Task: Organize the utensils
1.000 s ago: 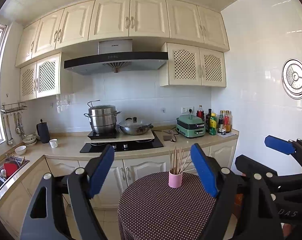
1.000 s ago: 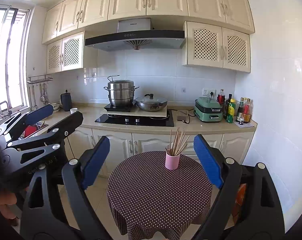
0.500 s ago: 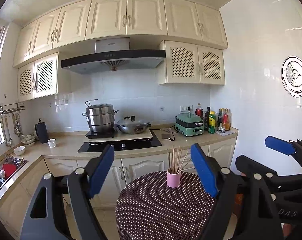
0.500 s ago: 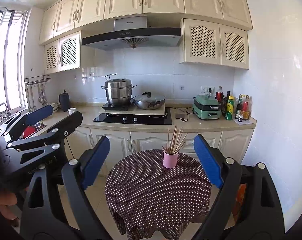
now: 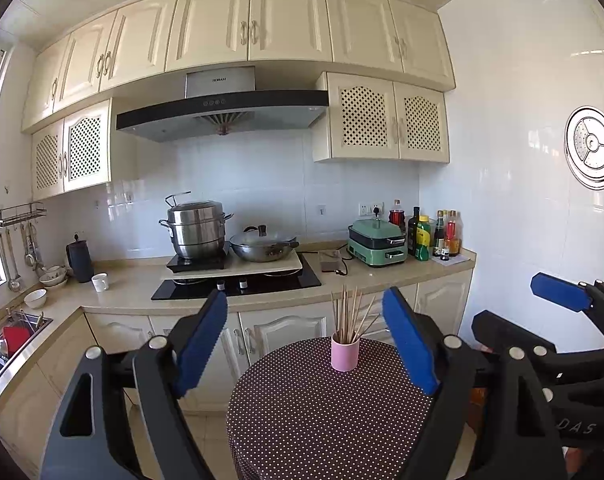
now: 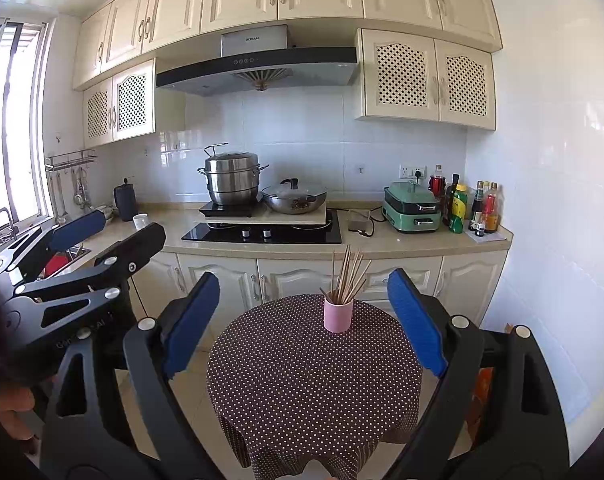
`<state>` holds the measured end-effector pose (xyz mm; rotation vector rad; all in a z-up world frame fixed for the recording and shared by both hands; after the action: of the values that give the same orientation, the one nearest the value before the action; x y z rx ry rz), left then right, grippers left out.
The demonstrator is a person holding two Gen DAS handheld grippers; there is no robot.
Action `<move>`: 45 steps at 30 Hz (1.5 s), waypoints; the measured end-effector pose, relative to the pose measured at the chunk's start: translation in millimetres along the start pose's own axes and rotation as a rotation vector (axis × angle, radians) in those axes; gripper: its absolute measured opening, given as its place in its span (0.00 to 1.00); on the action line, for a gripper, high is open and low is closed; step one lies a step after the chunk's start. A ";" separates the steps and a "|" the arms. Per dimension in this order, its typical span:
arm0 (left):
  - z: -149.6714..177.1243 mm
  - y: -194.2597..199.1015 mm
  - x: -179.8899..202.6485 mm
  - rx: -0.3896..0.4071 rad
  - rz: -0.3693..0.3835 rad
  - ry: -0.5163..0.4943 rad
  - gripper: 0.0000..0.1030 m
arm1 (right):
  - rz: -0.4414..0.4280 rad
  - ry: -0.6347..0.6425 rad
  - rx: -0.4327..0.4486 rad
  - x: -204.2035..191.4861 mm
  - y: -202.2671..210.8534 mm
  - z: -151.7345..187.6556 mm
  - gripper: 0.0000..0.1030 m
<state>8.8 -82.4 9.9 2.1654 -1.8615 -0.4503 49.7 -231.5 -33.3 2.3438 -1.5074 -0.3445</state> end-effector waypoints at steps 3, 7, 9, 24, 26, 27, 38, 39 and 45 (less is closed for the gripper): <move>-1.6 -4.2 0.0 -0.003 -0.001 -0.001 0.76 | 0.000 -0.003 -0.002 2.4 -3.1 -0.8 0.82; -1.9 -8.1 -0.5 -0.006 -0.001 -0.002 0.76 | -0.001 -0.006 -0.005 3.9 -6.7 -1.2 0.82; 0.0 -9.3 -0.3 -0.009 -0.002 -0.001 0.76 | -0.003 -0.006 -0.007 4.3 -8.8 -1.7 0.82; 0.0 -24.0 -9.6 -0.030 -0.013 -0.003 0.77 | -0.021 -0.016 -0.026 6.0 -26.7 -4.2 0.82; -0.6 -25.9 -10.6 -0.031 -0.015 -0.004 0.77 | -0.023 -0.017 -0.027 6.7 -30.1 -5.2 0.82; -0.8 -27.2 -11.0 -0.032 -0.016 -0.004 0.77 | -0.024 -0.018 -0.028 6.8 -31.7 -5.6 0.82; -2.1 -42.5 -17.8 -0.041 -0.019 -0.009 0.77 | -0.030 -0.020 -0.034 6.5 -48.4 -9.9 0.82; -2.4 -45.2 -19.0 -0.044 -0.019 -0.009 0.77 | -0.031 -0.020 -0.035 6.6 -50.9 -10.6 0.82; -4.7 -61.1 -25.0 -0.056 -0.021 -0.012 0.77 | -0.032 -0.026 -0.047 7.1 -68.2 -14.2 0.82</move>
<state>63.0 -48.5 -7.5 2.1526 -1.8116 -0.5150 114.6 -209.8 -47.8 2.3384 -1.4588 -0.4159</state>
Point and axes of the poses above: each gripper's, at about its wrist camera, not at the fingertips, and y roughly against the way its jaws point, x to its right, z to its underside, the point moved 6 cm from there along -y, roughly the way its jaws point, and after that the axes turned 9 degrees about -x, right-handed, at the moved point
